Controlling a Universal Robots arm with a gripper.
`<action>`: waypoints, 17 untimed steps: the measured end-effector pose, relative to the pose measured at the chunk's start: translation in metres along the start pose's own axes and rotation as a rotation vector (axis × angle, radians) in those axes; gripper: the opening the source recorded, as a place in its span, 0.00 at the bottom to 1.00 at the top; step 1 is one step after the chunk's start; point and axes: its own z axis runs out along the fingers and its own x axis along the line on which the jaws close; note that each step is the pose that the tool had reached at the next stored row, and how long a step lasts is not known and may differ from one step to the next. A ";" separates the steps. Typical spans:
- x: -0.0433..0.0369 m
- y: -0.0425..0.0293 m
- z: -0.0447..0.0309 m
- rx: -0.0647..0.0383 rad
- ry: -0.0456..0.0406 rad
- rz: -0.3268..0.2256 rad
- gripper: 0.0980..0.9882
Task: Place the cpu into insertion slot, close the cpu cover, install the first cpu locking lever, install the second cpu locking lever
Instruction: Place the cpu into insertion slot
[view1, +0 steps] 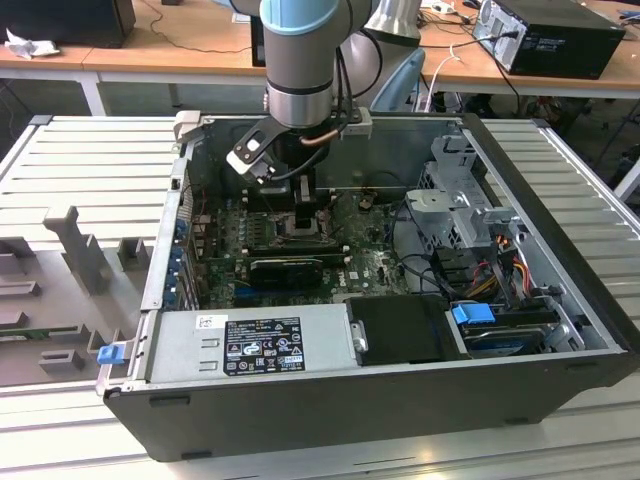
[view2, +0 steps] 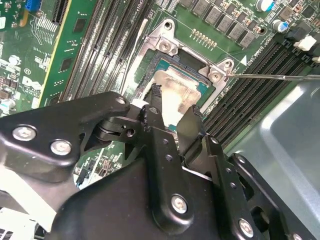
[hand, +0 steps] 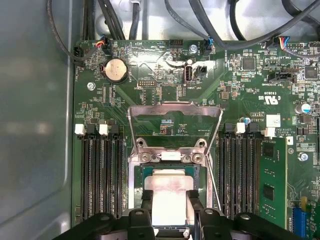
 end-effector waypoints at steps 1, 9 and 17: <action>0.0000 0.0000 0.0000 0.000 -0.0003 0.000 0.33; 0.0000 0.0003 0.0109 0.000 0.0000 0.000 0.55; 0.0004 0.0001 0.0178 0.000 -0.0003 0.000 0.62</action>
